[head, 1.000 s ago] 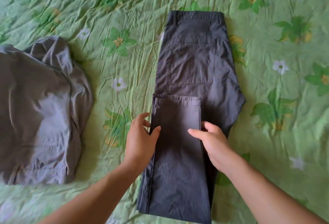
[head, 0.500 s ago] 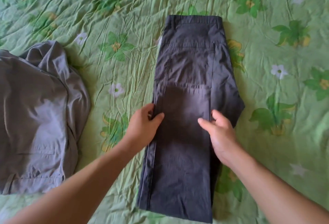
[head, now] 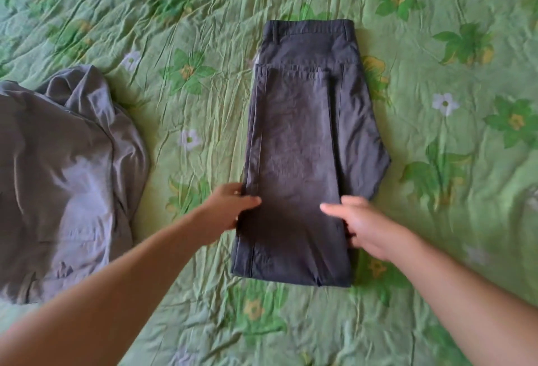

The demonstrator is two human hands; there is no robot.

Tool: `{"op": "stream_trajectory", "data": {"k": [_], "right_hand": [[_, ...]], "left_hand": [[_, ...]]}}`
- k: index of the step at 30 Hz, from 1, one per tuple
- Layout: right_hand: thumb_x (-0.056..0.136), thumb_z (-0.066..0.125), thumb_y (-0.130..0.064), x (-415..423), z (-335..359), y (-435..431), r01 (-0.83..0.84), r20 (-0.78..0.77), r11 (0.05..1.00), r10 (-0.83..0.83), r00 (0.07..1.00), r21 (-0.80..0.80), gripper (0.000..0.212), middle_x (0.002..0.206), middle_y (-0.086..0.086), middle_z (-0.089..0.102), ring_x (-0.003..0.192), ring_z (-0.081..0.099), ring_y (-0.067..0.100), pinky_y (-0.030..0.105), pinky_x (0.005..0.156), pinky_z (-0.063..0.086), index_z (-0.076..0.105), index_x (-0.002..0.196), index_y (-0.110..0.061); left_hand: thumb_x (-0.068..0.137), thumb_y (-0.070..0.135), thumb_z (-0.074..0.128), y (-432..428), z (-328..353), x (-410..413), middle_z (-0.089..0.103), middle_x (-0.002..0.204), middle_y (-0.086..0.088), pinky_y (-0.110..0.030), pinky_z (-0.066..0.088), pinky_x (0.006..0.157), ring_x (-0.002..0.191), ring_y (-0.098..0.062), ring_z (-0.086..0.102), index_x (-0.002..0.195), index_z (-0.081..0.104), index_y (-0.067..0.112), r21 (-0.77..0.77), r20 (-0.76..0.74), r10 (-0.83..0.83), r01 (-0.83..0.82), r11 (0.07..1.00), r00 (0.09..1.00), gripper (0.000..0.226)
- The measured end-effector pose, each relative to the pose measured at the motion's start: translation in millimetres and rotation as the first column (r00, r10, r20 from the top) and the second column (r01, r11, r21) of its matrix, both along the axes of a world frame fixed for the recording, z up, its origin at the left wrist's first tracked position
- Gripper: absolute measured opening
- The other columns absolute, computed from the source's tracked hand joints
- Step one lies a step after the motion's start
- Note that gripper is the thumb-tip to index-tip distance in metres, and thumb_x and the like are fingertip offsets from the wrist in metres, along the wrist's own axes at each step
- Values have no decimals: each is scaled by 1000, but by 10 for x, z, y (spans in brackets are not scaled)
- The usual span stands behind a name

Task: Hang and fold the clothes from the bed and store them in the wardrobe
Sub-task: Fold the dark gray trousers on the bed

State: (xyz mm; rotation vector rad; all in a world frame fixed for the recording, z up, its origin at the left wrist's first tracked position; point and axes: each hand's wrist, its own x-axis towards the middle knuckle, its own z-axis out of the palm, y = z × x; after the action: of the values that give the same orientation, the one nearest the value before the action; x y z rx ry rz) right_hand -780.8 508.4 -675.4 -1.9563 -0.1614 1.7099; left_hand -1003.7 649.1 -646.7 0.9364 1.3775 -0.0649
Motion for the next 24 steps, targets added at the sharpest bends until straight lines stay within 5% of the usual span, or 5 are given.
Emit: {"op": "stream_trajectory", "data": {"k": [4,9,12,15,24], "right_hand": [[85,77,-18,-335,-184,-592,120,8,992,-120,993,-32,53,124,10,70,112,67,29,48,102,49,57,132,-5],[87,74,-32,-552,-207,-863,2,351,990,-52,935,141,53,95,28,71,78,48,15,32,70,31,59,100,17],[92,70,-22,-571,-146,-901,-68,400,984,-3,916,164,35,62,0,63,65,43,9,25,58,29,56,75,5],[91,69,-20,-625,-105,-1004,-139,451,981,64,890,134,45,48,-13,30,48,25,4,25,45,21,35,63,-19],[88,75,-19,-908,-109,-1381,15,228,999,-22,973,31,24,62,-14,69,67,61,5,15,59,45,63,69,-10]], "left_hand": [[92,0,66,-573,-48,-391,72,111,-22,-57,54,94,106,-37,69,109,68,3,-68,-27,-12,10,998,1000,18],[93,-1,64,-820,-122,-517,73,101,-24,-53,58,88,97,-37,71,107,68,-4,33,-49,-8,9,999,999,15],[93,3,66,-844,-135,-524,74,83,-11,-32,61,67,73,-17,72,97,70,3,97,-67,-80,86,992,995,5],[93,9,68,-934,-144,-627,73,101,-20,-50,57,91,97,-36,71,101,70,5,45,-103,-142,147,988,984,9],[92,19,70,-1391,-222,-920,74,83,-8,-25,50,60,74,-18,66,94,71,8,1,-140,-156,158,987,978,11]]}}
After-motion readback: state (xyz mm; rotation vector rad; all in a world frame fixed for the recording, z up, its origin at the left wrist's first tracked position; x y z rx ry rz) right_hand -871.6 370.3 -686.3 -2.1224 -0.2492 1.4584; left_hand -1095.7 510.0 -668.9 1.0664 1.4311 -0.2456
